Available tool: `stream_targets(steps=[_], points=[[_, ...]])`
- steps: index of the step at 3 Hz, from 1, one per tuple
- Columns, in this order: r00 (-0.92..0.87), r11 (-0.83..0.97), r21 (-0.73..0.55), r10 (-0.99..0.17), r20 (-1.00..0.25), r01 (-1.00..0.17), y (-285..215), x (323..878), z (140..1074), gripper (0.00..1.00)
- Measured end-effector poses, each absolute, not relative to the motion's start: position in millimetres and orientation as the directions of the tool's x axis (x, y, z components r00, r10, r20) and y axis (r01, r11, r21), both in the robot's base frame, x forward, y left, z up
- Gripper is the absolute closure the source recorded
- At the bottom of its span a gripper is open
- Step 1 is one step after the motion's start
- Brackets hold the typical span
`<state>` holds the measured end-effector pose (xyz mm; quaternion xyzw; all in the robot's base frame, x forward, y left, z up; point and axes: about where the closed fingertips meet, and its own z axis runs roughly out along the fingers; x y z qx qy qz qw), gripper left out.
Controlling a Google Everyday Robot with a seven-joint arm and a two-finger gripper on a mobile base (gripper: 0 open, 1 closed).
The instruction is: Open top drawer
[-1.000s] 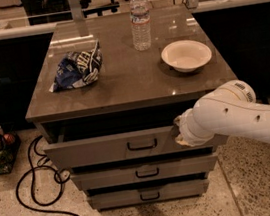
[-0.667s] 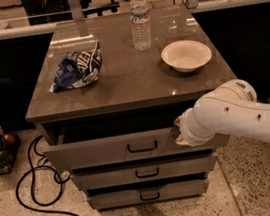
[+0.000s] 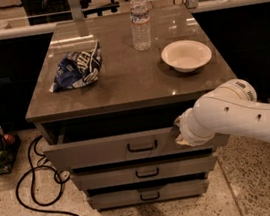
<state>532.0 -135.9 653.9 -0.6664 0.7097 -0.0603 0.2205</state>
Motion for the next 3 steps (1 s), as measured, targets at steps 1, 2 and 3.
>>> stream_targets(steps=[1, 2, 3], points=[[-0.004, 0.081, -0.336, -0.974, -0.225, -0.938, -129.1, 508.7, 652.1, 1.00], [-0.002, 0.076, -0.327, -0.975, -0.221, -0.942, -127.1, 504.0, 653.5, 1.00], [-0.002, 0.076, -0.327, -0.975, -0.221, -0.942, -127.1, 503.9, 653.6, 1.00]])
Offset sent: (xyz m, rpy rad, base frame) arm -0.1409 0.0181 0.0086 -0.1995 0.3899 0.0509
